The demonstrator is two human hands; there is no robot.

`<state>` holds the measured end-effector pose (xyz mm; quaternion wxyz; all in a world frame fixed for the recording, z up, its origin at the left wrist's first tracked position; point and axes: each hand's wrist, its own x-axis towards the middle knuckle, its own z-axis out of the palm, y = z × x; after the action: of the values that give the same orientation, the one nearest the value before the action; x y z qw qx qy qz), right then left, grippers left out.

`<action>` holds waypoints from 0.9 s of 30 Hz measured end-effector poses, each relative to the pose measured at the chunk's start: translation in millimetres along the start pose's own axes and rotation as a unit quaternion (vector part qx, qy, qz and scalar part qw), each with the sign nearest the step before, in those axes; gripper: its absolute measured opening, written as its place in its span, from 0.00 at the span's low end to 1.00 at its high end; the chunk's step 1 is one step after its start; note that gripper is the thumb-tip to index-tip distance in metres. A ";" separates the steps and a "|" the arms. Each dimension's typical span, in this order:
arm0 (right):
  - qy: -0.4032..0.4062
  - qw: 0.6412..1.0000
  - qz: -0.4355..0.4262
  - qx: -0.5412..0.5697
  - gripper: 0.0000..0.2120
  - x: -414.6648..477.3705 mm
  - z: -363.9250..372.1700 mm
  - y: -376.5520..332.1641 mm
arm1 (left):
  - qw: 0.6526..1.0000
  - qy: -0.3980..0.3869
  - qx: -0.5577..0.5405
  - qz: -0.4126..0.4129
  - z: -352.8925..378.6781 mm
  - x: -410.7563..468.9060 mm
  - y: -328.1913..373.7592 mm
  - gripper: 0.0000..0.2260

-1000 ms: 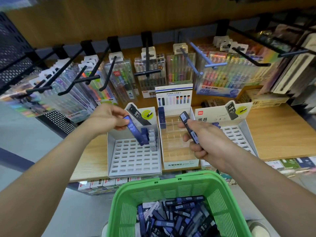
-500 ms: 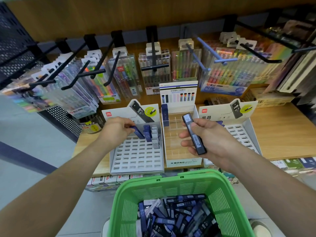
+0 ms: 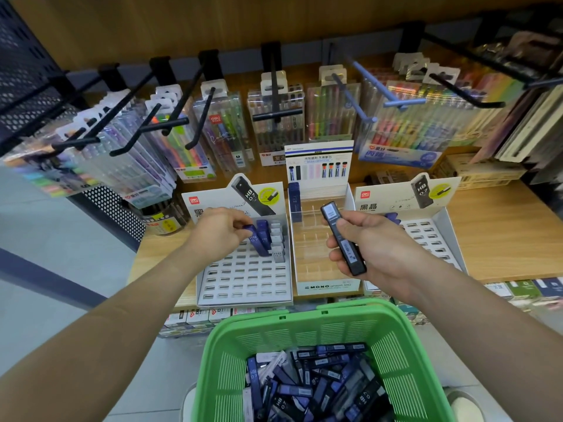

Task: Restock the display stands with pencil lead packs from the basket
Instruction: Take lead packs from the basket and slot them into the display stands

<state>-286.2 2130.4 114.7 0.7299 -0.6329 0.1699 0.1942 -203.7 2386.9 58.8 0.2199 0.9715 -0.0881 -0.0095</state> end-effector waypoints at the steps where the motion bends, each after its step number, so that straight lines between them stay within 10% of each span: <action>1: -0.001 1.000 0.001 -0.001 0.14 0.4 0.4 0.0 | 1.000 0.001 0.007 0.010 0.8 -0.2 1.0 0.08; 21: -0.014 0.999 0.026 0.042 0.11 -3.3 2.8 -1.7 | 0.997 -0.070 0.003 0.022 13.7 -6.8 13.9 0.03; 27: -0.050 0.997 0.014 0.060 0.11 -6.0 1.3 -4.6 | 0.982 -0.074 0.160 0.062 -4.8 -0.4 27.3 0.04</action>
<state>-289.1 2130.8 121.8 0.7712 -0.5752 0.1538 0.2254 -208.5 2364.8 74.8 0.0546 0.9834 -0.1648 -0.0531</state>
